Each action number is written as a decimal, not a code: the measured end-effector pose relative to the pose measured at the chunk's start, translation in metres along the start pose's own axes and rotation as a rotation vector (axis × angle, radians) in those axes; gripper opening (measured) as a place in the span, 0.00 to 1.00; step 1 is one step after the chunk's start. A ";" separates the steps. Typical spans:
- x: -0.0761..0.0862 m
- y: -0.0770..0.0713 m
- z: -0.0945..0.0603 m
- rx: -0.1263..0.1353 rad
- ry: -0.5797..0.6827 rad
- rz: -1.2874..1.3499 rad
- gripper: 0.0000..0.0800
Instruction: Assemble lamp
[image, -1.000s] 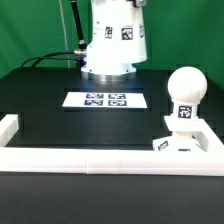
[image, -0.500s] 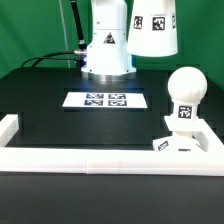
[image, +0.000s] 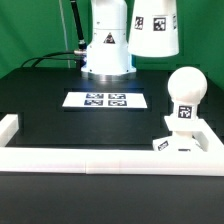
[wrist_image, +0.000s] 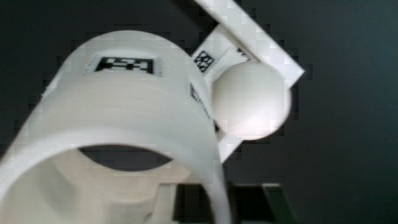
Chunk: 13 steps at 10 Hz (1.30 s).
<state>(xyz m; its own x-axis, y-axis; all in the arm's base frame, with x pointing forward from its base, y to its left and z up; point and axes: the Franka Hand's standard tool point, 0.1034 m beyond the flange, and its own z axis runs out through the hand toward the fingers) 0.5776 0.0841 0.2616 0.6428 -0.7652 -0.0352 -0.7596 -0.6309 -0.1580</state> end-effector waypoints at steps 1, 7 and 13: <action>-0.001 -0.017 0.002 0.011 0.011 -0.013 0.06; 0.002 -0.046 0.041 0.003 0.034 -0.067 0.06; 0.004 -0.050 0.077 -0.023 0.041 -0.162 0.06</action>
Offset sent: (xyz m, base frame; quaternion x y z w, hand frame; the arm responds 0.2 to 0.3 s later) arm 0.0357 0.0235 -0.0046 0.0121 0.0285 -0.0055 0.9995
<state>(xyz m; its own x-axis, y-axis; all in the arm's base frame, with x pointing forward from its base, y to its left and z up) 0.6256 0.1225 0.1929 0.7528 -0.6576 0.0296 -0.6488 -0.7488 -0.1356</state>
